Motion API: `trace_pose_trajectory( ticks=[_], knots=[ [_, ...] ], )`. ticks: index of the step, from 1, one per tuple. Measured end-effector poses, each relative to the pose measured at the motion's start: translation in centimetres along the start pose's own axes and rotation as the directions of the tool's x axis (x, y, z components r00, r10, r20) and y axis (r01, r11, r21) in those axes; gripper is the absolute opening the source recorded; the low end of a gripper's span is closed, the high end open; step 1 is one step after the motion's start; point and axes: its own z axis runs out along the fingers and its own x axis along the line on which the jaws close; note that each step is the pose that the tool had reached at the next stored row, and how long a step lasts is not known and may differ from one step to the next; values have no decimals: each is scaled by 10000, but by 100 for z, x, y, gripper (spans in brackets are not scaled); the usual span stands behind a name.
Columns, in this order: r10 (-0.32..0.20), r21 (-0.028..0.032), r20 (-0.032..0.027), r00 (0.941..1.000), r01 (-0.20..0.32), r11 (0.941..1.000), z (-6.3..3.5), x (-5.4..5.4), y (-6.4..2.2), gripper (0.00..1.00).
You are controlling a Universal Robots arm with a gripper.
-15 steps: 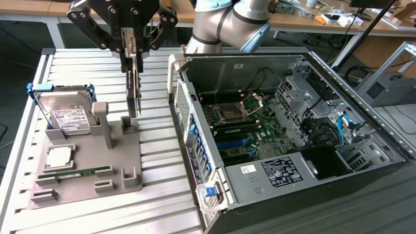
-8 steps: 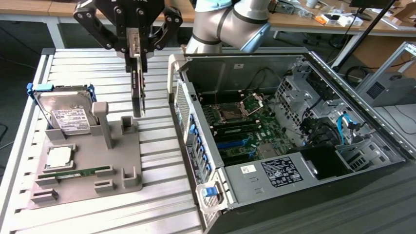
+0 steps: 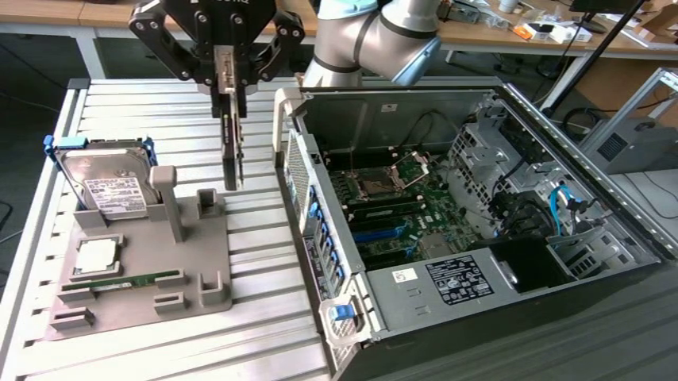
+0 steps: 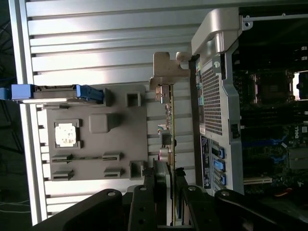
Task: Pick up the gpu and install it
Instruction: 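Pick up the gpu and move the gpu toward the slot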
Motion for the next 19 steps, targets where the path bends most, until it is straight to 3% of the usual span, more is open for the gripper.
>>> trace_pose_trajectory(
  ticks=[19],
  knots=[
    [0,0,0,10000,0,10000,3,-97,7,27]
  ],
)
